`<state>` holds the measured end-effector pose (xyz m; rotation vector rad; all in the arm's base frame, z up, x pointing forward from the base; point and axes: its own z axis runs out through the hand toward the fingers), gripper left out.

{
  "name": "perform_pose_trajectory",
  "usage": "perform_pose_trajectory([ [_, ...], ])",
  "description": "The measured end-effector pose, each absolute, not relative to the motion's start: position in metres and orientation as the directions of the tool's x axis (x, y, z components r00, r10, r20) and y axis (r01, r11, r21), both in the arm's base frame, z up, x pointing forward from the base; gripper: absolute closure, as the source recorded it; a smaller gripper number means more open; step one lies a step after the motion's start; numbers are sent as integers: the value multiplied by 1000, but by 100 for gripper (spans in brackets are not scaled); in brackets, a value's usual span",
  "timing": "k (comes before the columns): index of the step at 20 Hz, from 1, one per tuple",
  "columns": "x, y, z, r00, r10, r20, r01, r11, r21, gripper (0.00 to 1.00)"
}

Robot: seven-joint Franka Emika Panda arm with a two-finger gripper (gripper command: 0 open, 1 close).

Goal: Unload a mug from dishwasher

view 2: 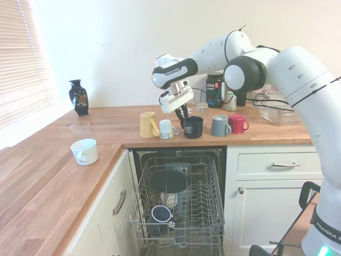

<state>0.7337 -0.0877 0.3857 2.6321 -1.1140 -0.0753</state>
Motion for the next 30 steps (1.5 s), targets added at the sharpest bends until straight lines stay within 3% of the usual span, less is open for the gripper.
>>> perform_pose_trajectory([
  [14, 739, -98, 396, 690, -719, 88, -713, -652, 258, 0],
  [22, 740, -89, 456, 672, -722, 166, -740, -661, 122, 0],
  [30, 702, -56, 497, 686, -705, 177, -720, -694, 27, 0],
])
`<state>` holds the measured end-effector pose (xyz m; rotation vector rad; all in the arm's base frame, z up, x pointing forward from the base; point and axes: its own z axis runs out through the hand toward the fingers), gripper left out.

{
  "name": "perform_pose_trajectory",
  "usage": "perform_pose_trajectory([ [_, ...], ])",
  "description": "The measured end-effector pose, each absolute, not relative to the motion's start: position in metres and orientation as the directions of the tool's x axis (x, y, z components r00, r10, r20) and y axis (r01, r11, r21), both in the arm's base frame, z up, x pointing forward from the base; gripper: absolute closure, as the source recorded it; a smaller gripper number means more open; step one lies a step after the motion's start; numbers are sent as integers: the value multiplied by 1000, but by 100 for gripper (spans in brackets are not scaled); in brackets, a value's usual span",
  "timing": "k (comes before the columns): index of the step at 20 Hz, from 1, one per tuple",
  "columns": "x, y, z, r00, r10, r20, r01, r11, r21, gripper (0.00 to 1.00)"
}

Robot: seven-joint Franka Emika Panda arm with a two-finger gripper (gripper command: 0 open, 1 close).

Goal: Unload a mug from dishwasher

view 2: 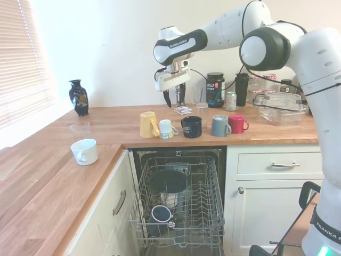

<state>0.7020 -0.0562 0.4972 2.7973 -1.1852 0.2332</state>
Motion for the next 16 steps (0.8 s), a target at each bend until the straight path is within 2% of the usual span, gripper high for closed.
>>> perform_pose_trajectory([
  [7, 656, -11, 487, 730, -663, 164, -669, -743, -24, 0],
  [16, 579, 23, 407, 776, -617, 131, -619, -785, -30, 0],
])
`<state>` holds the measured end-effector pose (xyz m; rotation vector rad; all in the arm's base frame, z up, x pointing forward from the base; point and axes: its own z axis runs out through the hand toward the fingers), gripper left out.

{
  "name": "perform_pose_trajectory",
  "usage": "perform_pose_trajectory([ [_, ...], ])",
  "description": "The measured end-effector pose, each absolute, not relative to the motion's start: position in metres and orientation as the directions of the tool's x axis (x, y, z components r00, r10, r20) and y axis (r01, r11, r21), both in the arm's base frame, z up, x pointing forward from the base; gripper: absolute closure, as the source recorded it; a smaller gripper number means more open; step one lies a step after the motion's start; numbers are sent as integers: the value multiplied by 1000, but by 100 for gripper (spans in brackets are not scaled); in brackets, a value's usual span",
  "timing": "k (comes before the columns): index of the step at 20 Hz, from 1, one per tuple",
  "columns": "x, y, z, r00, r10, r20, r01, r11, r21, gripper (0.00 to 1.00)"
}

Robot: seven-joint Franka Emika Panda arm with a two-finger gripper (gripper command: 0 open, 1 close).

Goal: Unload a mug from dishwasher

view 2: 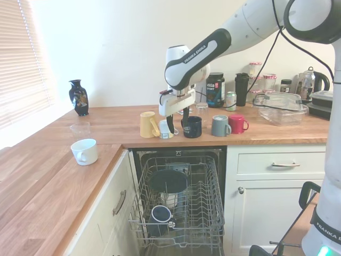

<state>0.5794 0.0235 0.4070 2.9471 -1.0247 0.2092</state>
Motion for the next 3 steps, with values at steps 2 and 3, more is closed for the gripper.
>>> perform_pose_trajectory([
  [2, 560, 25, 397, 778, -614, 130, -615, -788, -34, 0],
  [3, 552, 24, 395, 778, -614, 133, -616, -787, -38, 0],
])
